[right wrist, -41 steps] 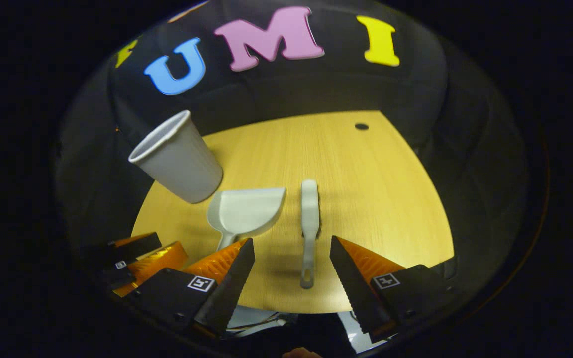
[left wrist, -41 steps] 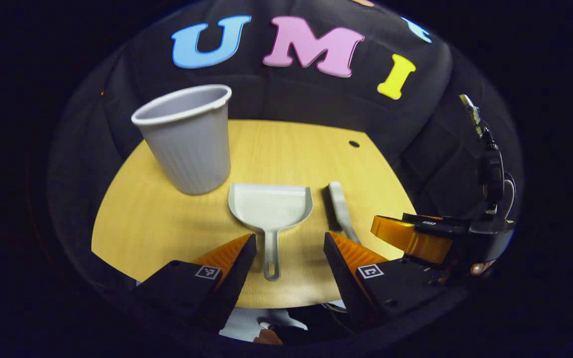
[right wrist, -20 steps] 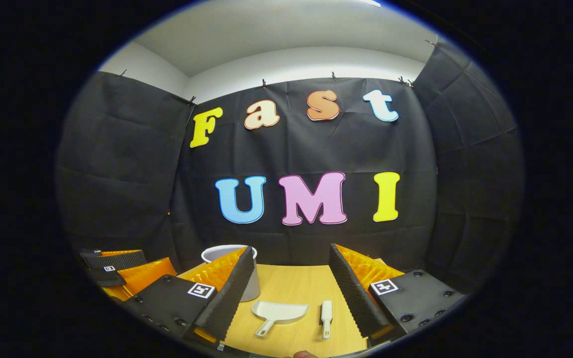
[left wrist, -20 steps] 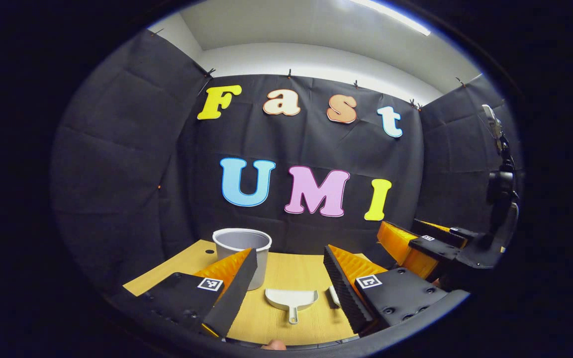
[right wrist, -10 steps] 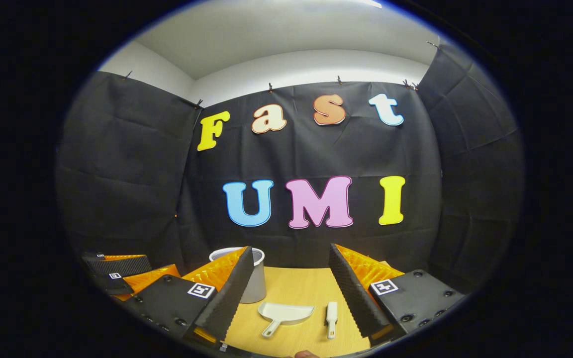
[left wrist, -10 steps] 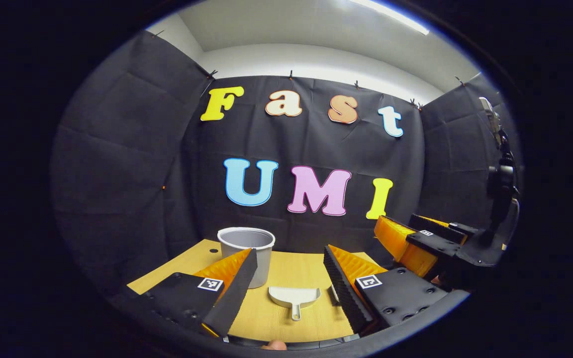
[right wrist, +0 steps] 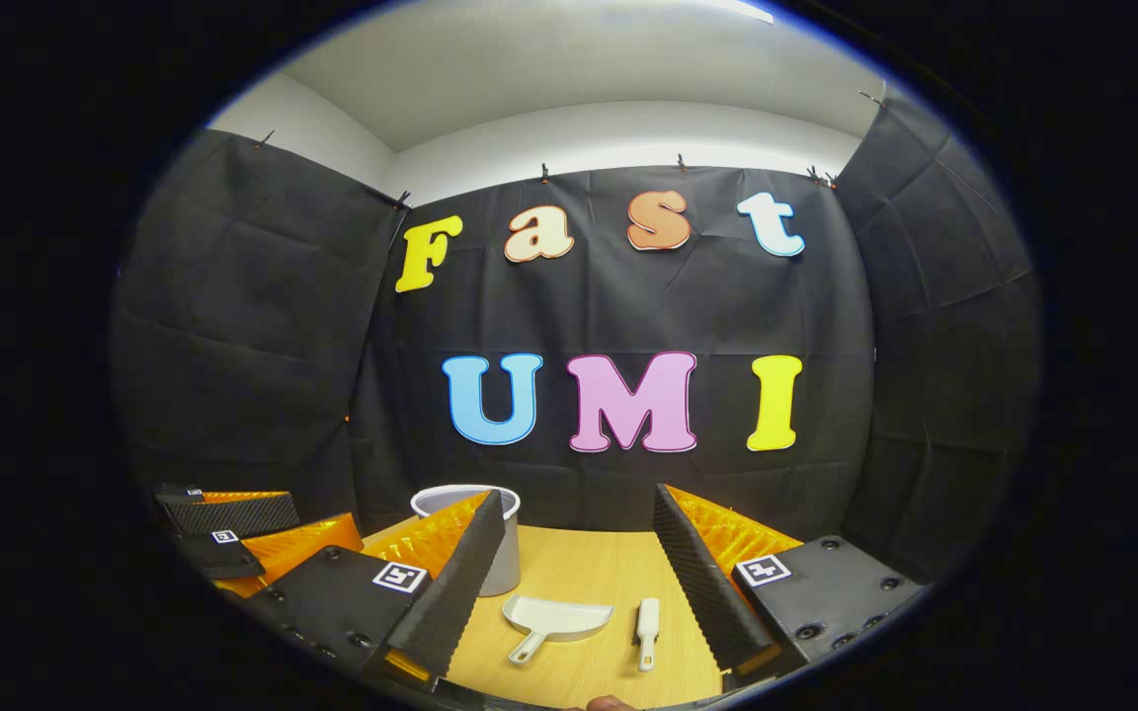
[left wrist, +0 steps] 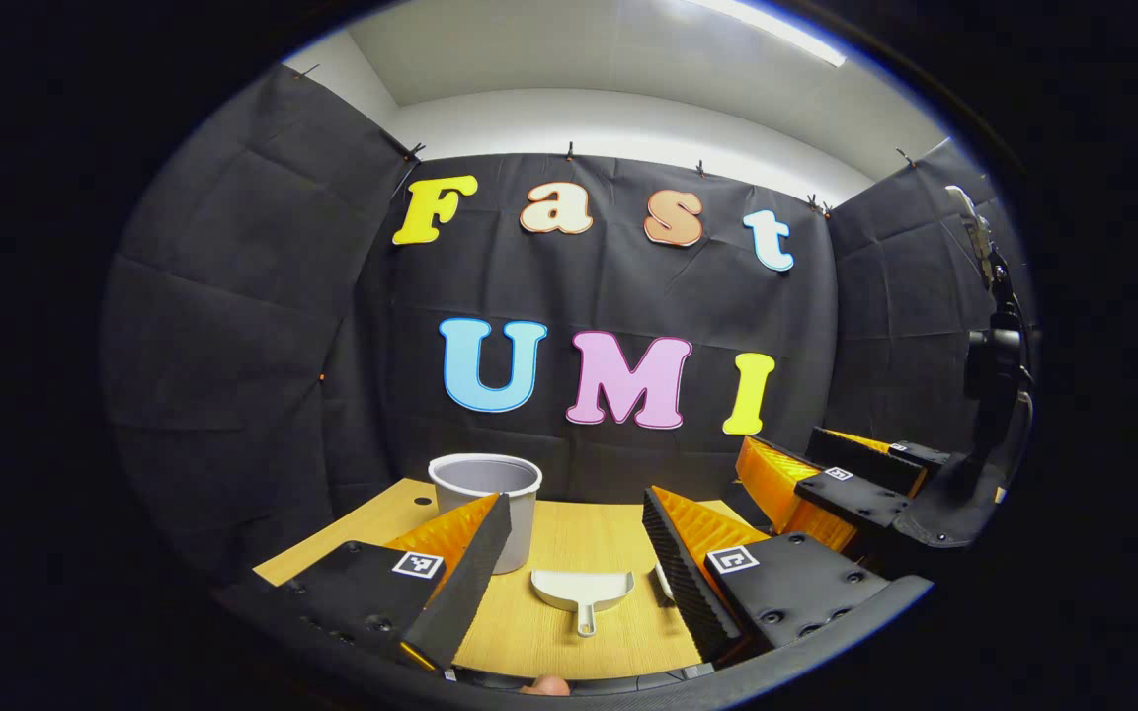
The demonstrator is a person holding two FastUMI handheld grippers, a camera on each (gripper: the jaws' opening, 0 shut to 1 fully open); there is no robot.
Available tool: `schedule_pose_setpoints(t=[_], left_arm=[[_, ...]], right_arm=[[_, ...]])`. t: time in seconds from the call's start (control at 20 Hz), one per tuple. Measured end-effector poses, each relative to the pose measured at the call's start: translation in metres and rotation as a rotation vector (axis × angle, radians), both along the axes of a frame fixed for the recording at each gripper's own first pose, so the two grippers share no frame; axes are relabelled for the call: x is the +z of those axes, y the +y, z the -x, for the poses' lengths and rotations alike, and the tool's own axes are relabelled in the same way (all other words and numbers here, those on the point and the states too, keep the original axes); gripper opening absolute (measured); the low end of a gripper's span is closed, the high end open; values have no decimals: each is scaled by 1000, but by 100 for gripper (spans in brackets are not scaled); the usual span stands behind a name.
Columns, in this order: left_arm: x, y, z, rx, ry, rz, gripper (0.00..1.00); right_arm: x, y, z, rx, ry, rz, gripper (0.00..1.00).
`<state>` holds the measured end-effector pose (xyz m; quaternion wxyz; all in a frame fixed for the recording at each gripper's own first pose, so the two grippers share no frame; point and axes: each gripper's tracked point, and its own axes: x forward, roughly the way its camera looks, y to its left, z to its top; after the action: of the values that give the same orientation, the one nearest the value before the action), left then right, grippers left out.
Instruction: Pick up the small broom and dustpan from the desktop, sweep the trash into the dustpan with the broom, and then empty the trash into the garbage bin.
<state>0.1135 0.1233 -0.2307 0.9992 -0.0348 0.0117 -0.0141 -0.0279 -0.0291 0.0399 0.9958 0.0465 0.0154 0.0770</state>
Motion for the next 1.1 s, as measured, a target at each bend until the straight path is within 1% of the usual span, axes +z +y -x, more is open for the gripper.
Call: schedule_pose_setpoints(t=[0.05,0.1,0.4,0.7,1.1], left_arm=[[0,0,0,2,2,4,83],[-1,-1,0,0,9,10,80],[-9,-2,-5,14,53,35,80],[-19,-1,-6,8,84,54,79],[-20,-2,-3,-1,89,45,79]], right_arm=[[0,1,-1,1,0,-3,97],[-2,1,0,1,3,-3,97],[-10,0,0,-2,19,1,97],[-14,2,-1,-4,26,12,97],[-15,3,-1,-4,29,18,97]])
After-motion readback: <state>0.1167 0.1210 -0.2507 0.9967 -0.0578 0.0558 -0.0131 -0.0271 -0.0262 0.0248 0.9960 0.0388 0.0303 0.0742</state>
